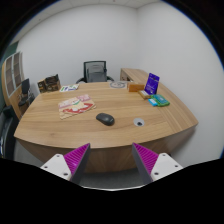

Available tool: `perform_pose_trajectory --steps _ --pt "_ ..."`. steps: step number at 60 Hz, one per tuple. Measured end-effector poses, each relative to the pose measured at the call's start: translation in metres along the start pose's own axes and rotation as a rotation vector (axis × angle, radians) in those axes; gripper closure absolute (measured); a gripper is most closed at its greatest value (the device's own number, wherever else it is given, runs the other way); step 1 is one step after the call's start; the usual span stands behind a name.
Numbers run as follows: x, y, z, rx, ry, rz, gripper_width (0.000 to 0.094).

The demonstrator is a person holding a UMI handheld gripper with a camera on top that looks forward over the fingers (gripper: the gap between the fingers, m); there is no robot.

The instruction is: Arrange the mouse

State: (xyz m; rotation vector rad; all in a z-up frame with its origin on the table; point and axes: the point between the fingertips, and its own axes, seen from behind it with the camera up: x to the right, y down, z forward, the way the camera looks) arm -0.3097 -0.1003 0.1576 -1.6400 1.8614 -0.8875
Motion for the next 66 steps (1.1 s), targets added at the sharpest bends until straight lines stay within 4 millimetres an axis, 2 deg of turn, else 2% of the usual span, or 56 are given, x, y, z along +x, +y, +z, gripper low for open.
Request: perform_pose_trajectory --steps 9,18,39,54,66 --pt "-0.003 0.002 0.014 0.003 -0.009 -0.007 0.0069" --pt "0.001 -0.002 0.047 0.018 -0.008 -0.021 0.0071" --pt "-0.008 -0.024 0.133 0.036 -0.032 -0.029 0.0072" --pt "-0.012 -0.029 0.199 0.014 -0.042 -0.054 0.0072" --pt "-0.020 -0.031 0.245 -0.003 -0.059 -0.074 0.0070"
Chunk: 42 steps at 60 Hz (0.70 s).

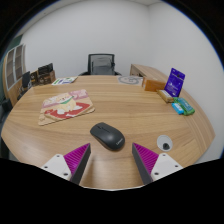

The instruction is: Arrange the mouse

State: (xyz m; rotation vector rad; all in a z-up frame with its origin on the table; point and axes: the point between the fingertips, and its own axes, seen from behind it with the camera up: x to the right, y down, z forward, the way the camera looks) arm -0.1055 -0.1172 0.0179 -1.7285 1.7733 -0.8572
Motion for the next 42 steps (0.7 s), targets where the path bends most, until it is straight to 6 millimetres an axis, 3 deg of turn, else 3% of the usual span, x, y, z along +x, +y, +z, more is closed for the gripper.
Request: perform_pose_trajectory --steps 16,42 --pt "0.003 -0.010 0.045 -0.022 -0.001 -0.014 0.0069" --pt "0.007 -0.038 0.088 -0.014 0.003 -0.005 0.0070"
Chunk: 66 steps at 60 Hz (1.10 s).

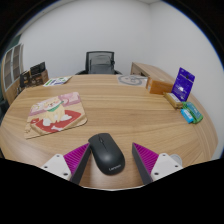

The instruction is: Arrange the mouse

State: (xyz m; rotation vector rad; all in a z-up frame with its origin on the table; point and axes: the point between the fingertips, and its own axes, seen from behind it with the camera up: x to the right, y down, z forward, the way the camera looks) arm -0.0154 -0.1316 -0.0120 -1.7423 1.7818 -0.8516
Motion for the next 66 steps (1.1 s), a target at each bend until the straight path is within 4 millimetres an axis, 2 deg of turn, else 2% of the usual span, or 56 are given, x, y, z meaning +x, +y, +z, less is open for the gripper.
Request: perform_pose_trajectory --steps 13,27,33,35,37,41,48,54,57,60,66 --pt "0.009 -0.012 0.018 -0.003 0.018 0.016 0.0069" --pt "0.015 -0.018 0.027 -0.011 0.026 0.023 0.0075" --pt "0.008 -0.015 0.026 -0.022 0.003 0.027 0.0205" --pt "0.003 -0.014 0.025 -0.025 -0.010 0.027 0.0290" --pt "0.000 -0.012 0.025 -0.032 -0.020 0.026 0.0445" --pt "0.000 -0.011 0.023 -0.039 0.002 0.017 0.0468" --pt "0.000 -0.010 0.021 -0.045 -0.003 0.039 0.0597" --pt "0.006 -0.012 0.015 -0.044 0.018 0.019 0.0625" --pt "0.011 -0.022 0.009 -0.034 0.023 0.024 0.0626" --pt "0.019 -0.040 0.001 -0.017 0.036 0.036 0.0625" --pt "0.025 -0.098 -0.013 0.042 0.042 0.040 0.0626"
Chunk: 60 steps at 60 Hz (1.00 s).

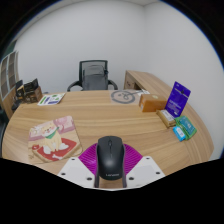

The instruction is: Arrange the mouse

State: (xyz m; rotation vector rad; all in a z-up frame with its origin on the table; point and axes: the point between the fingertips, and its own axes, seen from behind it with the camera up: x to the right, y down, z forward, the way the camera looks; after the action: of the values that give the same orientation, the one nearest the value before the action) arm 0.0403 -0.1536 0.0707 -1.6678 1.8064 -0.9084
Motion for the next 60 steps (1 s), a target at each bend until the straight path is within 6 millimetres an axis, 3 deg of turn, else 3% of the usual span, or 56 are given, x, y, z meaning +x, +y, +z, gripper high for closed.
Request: perform_pose_trajectory --steps 6,10,15,20,28,36,45,51,60 --pt "-0.023 -0.064 -0.011 0.076 -0.028 -0.009 0.0626" --pt "-0.053 -0.099 -0.017 0.120 -0.065 -0.015 0.0626" --pt "-0.103 -0.123 -0.017 0.144 -0.129 -0.027 0.0626" --pt "-0.152 -0.128 -0.009 0.149 -0.171 -0.062 0.0626" --pt "-0.225 -0.098 0.016 0.108 -0.247 -0.092 0.0628" --pt "-0.264 -0.052 0.044 0.047 -0.278 -0.121 0.0626" --pt "-0.268 -0.003 0.069 -0.019 -0.252 -0.189 0.0623" --pt "-0.265 0.014 0.077 -0.045 -0.235 -0.183 0.0608" --pt "-0.263 0.022 0.078 -0.050 -0.238 -0.216 0.0416"
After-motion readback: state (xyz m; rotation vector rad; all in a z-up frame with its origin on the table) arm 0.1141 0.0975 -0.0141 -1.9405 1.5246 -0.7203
